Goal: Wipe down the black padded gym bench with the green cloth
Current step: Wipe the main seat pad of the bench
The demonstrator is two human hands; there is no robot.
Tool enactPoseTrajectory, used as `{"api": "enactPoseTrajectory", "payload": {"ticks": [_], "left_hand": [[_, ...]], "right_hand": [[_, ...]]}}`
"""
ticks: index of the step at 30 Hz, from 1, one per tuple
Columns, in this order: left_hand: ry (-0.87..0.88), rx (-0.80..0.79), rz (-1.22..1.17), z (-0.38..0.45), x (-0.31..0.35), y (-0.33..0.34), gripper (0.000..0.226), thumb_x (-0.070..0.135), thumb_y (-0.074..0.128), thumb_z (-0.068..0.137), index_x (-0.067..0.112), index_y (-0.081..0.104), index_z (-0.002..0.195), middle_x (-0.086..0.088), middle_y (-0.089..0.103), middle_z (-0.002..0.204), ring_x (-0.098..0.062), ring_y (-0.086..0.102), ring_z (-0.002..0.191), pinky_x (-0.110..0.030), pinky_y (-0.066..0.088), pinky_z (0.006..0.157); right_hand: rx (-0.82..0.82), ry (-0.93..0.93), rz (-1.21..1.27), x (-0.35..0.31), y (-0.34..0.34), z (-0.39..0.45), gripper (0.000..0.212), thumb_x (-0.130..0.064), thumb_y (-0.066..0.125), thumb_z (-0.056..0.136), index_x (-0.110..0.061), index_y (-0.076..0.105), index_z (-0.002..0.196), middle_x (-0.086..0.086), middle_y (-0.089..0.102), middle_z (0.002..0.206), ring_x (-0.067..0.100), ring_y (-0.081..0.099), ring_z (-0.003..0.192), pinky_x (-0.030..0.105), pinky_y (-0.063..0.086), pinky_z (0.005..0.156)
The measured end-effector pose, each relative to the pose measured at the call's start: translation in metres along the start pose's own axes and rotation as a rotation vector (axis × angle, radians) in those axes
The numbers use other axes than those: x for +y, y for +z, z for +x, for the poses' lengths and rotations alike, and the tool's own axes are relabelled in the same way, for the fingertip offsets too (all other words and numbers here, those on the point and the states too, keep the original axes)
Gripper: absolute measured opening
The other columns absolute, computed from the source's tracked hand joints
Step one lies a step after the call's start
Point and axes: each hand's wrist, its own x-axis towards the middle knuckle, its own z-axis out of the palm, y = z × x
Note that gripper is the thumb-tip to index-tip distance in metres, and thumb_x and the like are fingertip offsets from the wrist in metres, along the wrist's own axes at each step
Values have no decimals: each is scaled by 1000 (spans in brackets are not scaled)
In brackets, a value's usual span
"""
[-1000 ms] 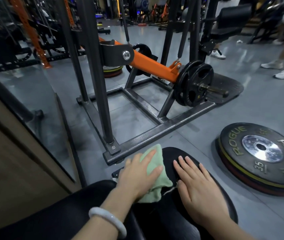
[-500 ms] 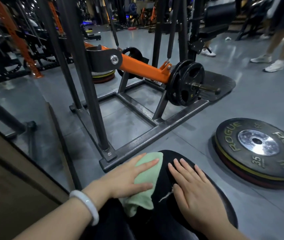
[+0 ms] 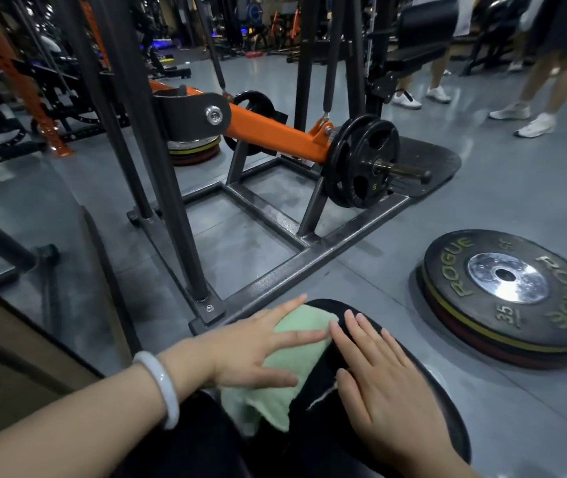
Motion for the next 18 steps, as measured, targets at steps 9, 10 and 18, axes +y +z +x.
{"api": "enactPoseTrajectory", "payload": {"ticks": [9, 10, 18], "left_hand": [[-96, 67, -121, 10, -1, 3, 61, 77, 29, 81, 72, -1, 134, 13, -15, 159, -12, 10, 146, -34, 22, 115], [-119, 74, -145, 1, 0, 6, 61, 78, 28, 80, 73, -2, 133, 11, -12, 159, -11, 7, 146, -33, 20, 116], [-467, 182, -250, -39, 41, 33, 61, 78, 28, 79, 76, -8, 129, 14, -16, 157, -18, -1, 146, -44, 18, 117]], "right_hand": [[-1, 25, 63, 2, -3, -2, 57, -38, 35, 93, -25, 35, 148, 1, 34, 153, 10, 25, 142, 30, 19, 111], [-3, 28, 64, 1, -3, -2, 57, -39, 35, 93, -24, 35, 148, 1, 34, 153, 10, 24, 142, 30, 18, 111], [-38, 50, 35, -3, -5, 0, 57, -40, 36, 92, -22, 40, 146, 4, 40, 149, 16, 34, 139, 34, 20, 110]]}}
